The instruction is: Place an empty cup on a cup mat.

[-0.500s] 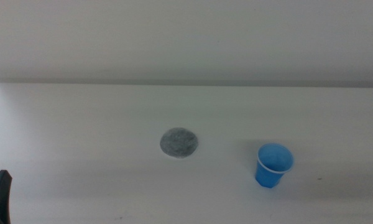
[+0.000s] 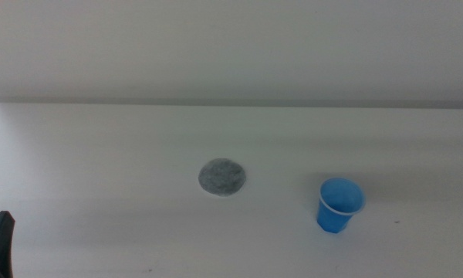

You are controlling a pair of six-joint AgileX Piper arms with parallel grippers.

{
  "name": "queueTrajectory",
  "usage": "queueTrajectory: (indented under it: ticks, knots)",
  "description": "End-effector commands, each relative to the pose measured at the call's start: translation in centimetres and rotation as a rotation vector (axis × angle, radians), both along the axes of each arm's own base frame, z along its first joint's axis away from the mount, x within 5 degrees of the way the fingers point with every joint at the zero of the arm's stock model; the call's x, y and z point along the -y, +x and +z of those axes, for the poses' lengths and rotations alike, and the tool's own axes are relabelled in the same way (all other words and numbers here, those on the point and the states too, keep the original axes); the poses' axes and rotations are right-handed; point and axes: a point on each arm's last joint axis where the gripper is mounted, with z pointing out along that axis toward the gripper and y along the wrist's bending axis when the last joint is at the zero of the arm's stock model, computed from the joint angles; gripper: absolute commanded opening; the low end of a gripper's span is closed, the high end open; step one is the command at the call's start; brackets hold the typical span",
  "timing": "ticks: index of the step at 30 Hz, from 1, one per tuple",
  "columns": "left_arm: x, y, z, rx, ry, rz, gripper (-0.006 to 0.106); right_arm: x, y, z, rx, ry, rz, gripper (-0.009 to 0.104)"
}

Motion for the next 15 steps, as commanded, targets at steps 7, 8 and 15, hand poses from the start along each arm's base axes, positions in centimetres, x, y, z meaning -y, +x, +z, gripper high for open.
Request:
queueTrajectory:
  ticks: [7, 8, 15]
  knots:
    - [0.1, -0.1, -1.1, 0.011, 0.001, -0.008, 0.094, -1.5, 7.1, 3.8, -0.364, 0.025, 0.047, 0.093]
    - [0.1, -0.1, -1.1, 0.011, 0.001, -0.008, 0.094, -1.7, 7.9, 3.5, -0.384, 0.032, 0.048, 0.093]
    - [0.1, -0.1, -1.1, 0.011, 0.001, -0.008, 0.094, -2.5, 12.4, -0.2, -0.551, 0.038, -0.007, 0.093]
